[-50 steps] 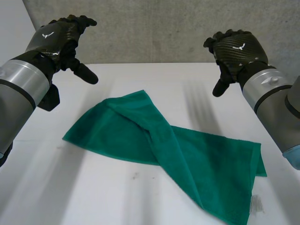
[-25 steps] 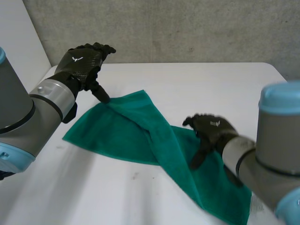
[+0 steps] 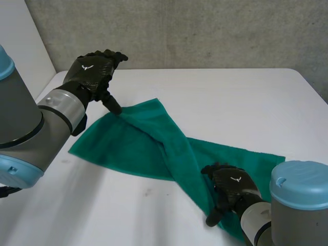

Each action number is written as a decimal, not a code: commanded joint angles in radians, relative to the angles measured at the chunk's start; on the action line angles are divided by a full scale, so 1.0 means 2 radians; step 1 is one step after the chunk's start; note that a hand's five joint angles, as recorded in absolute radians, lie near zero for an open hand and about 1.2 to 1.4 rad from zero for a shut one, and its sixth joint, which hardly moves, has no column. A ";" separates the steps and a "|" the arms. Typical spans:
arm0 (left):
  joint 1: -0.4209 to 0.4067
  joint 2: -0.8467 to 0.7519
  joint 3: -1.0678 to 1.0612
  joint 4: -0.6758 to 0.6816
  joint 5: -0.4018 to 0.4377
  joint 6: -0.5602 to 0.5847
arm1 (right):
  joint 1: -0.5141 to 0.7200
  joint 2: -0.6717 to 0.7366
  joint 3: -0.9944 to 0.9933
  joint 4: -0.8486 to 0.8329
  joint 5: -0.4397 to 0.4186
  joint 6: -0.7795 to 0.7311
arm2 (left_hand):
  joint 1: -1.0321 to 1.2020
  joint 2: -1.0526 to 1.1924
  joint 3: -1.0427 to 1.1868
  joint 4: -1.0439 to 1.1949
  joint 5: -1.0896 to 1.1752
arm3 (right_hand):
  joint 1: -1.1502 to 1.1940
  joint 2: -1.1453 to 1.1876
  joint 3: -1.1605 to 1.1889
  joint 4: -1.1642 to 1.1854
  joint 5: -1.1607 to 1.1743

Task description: Fold the towel.

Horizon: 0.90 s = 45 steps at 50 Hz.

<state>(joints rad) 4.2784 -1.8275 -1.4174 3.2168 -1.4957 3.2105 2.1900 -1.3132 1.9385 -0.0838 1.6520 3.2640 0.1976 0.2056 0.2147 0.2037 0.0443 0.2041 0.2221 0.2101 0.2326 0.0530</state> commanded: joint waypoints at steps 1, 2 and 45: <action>-0.001 -0.002 -0.001 0.000 -0.001 0.000 | 0.000 0.018 0.007 -0.009 0.000 -0.011 | -0.011 -0.015 -0.020 -0.014 -0.022 | -0.015 -0.024 -0.018 -0.029 -0.026; -0.001 -0.002 -0.001 0.000 -0.001 0.000 | 0.000 0.019 0.008 -0.010 0.002 -0.016 | -0.011 -0.015 -0.020 -0.014 -0.022 | -0.015 -0.024 -0.018 -0.029 -0.026; -0.012 -0.241 0.132 0.056 0.092 0.145 | -0.010 -0.242 -0.019 -0.001 -0.139 -0.235 | -0.008 -0.012 -0.017 -0.011 -0.019 | 0.596 0.587 0.593 0.582 0.584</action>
<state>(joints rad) 4.2571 -2.1904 -1.2233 3.3316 -1.4017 3.3662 2.1719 -1.6626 1.9331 -0.1752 1.4815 2.8013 0.1976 0.2056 0.2149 0.2037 0.0443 0.9833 1.1731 1.1758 1.1864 0.9870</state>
